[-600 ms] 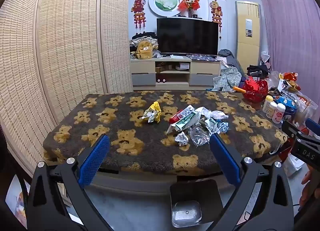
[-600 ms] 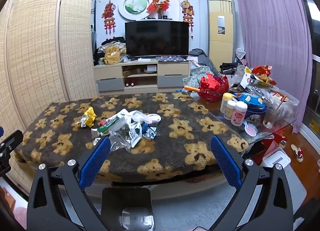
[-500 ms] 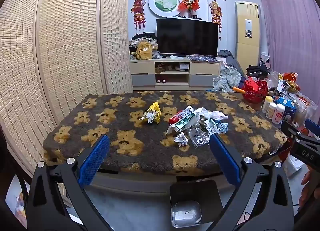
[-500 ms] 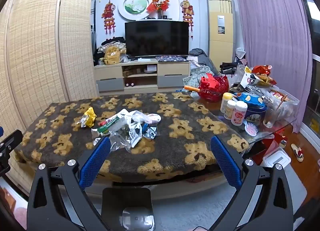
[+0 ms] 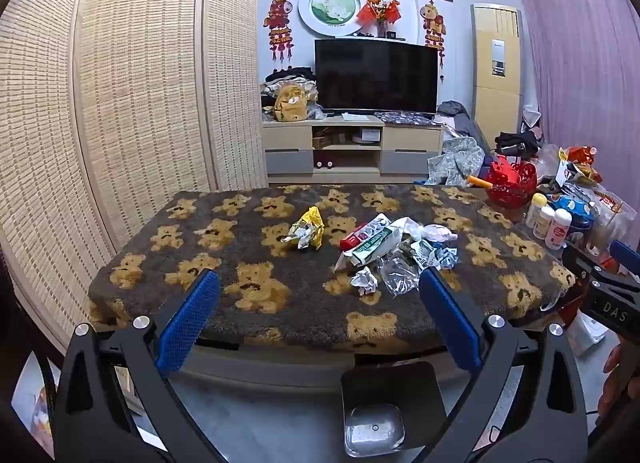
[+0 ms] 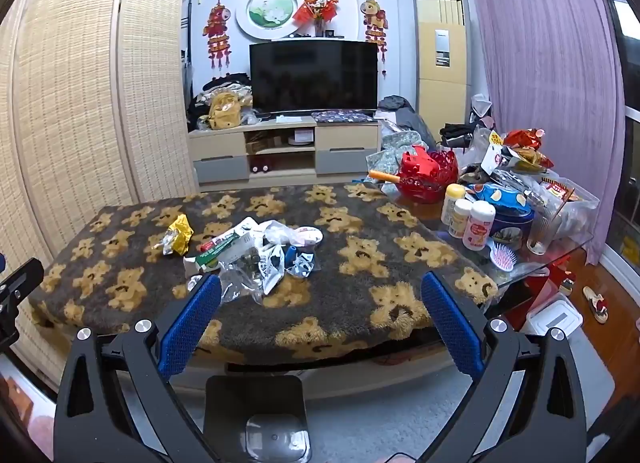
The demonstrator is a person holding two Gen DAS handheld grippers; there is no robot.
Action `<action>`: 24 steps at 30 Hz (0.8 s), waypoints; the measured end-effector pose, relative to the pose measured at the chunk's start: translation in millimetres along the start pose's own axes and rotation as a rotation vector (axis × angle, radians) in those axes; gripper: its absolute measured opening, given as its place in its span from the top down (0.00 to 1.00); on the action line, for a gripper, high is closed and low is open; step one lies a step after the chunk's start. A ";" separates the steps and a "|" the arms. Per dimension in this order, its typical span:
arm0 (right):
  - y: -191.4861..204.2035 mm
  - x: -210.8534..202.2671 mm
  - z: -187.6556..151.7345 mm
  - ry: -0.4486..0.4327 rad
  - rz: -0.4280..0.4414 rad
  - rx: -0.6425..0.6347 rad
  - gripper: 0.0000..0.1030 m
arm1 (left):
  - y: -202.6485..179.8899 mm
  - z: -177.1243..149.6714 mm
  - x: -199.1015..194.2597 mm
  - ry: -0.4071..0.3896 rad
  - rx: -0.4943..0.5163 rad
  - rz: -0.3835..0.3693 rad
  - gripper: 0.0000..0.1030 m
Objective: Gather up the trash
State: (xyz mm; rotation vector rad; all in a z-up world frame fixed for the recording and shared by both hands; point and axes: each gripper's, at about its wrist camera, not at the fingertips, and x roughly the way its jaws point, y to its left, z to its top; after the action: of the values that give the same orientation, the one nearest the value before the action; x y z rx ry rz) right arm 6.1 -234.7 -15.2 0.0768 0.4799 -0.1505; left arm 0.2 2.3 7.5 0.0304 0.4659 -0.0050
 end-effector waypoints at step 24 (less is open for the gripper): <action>-0.2 -0.3 -4.9 0.003 0.004 0.004 0.03 | 3.6 0.4 -2.2 0.000 0.002 0.002 0.08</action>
State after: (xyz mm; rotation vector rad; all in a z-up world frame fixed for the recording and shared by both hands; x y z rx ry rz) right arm 3.6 -234.3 -19.5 0.0817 0.4821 -0.1472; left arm -1.6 5.8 8.9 0.0331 0.4654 -0.0038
